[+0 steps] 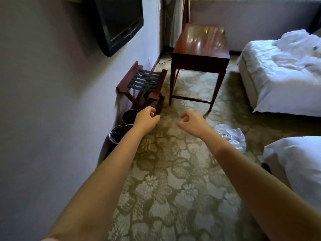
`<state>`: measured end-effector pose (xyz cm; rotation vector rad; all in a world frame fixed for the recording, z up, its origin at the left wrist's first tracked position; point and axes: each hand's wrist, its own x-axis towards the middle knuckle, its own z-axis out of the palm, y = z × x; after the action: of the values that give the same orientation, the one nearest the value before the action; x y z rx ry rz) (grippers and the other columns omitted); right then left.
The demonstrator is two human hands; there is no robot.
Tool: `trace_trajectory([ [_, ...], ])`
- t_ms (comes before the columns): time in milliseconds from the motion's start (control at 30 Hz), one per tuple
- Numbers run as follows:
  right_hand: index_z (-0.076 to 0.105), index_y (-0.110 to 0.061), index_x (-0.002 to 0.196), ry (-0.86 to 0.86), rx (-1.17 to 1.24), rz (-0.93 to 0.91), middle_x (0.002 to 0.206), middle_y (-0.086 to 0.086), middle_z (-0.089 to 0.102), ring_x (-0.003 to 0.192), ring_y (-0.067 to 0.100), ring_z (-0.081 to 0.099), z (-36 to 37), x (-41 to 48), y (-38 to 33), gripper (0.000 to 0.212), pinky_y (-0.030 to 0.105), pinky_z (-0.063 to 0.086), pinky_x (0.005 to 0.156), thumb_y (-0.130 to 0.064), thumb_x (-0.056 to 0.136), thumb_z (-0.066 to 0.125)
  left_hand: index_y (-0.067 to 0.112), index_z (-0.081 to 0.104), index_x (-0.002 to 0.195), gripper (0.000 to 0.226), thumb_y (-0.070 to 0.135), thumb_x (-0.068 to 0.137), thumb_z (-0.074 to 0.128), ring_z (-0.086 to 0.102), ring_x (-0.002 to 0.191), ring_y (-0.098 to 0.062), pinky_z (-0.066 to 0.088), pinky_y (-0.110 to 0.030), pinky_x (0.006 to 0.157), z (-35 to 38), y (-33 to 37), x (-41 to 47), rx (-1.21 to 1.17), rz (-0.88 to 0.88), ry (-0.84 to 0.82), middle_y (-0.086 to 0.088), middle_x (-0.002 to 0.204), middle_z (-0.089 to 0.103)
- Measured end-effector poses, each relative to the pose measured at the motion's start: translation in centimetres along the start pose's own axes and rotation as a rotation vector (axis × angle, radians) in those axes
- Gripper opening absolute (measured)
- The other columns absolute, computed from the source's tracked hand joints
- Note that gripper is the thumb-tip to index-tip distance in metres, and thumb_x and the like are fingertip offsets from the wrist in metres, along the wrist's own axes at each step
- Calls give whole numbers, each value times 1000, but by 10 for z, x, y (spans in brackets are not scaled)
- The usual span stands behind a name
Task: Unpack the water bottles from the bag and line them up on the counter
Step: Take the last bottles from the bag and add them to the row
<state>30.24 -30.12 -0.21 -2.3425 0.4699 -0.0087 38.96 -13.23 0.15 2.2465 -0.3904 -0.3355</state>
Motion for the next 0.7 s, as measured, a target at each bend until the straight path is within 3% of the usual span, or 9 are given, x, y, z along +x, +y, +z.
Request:
trace_trajectory([
  [300,56,-19,116,25,-20,101,106,0,63,90,15,58,-105,102,157,37,28,47,73,-38,86,62,10,53,129,43,30,91,56,56,110,-23,49,-35,90,149,100,121,95,-26,-153,-8,124,58],
  [433,56,-16,119,-39,-66,120,108,2,61,91,16,55,-164,144,227,36,28,44,74,-35,88,60,8,55,126,41,30,91,57,57,108,-23,49,-34,89,224,156,163,159,-64,-207,-9,122,59],
  [700,58,-13,115,-87,-85,207,110,6,62,95,22,59,-248,241,342,34,35,53,80,-35,90,59,12,56,125,40,32,90,58,55,97,-16,47,-27,79,338,233,275,178,-63,-264,-5,118,60],
])
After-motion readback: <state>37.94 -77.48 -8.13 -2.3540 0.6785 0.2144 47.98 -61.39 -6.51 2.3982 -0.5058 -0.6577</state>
